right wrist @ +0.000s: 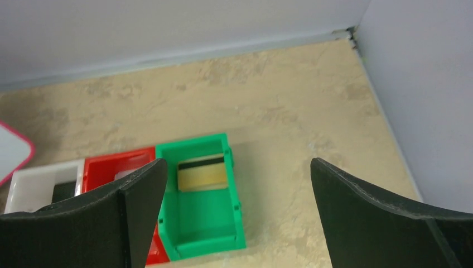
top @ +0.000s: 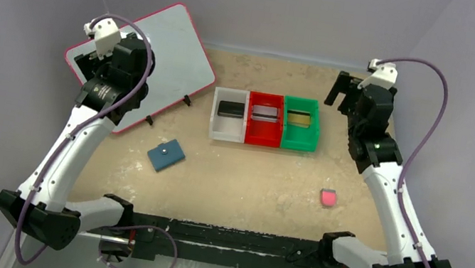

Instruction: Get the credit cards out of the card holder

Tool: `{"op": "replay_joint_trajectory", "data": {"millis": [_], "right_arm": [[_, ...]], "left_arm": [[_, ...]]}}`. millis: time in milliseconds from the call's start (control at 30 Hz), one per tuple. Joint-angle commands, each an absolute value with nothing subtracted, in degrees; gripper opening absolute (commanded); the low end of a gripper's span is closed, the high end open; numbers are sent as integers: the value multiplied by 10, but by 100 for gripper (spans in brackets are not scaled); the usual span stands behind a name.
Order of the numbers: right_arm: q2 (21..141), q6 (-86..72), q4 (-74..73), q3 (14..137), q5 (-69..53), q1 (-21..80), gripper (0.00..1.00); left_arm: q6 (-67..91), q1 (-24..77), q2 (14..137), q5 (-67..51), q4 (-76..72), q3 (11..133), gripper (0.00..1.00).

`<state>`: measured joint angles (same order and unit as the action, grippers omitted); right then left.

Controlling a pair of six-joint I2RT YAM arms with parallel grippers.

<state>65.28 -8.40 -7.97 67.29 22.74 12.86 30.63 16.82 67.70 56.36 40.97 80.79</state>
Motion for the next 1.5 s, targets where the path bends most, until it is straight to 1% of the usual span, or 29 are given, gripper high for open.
{"op": "replay_joint_trajectory", "data": {"millis": [0, 100, 300, 433, 567, 767, 900, 1133, 1300, 1467], "right_arm": [[596, -123, -33, 608, 117, 111, 100], [569, -141, -16, 560, 49, 100, 100], [552, -191, 13, 490, -108, 85, 99], [566, -201, 23, 469, -180, 111, 97], [588, -194, 8, 472, -177, 181, 95], [617, -202, 66, 442, -184, 280, 92], [663, -219, 91, 447, -186, 317, 91], [721, -226, 92, 468, -180, 342, 91], [724, -222, 71, 474, -155, 344, 91], [716, -220, 42, 477, -113, 344, 92]], "left_arm": [[324, 149, 625, 557, 386, 755, 98], [354, 138, 593, 545, 403, 719, 98], [392, 120, 537, 455, 425, 650, 99], [417, 113, 517, 401, 442, 609, 99], [457, 109, 506, 348, 461, 566, 99], [567, 106, 489, 310, 513, 480, 99], [628, 105, 481, 264, 514, 432, 97], [619, 104, 509, 206, 417, 400, 93], [589, 103, 583, 172, 356, 392, 87], [577, 104, 647, 158, 325, 381, 84]]}}
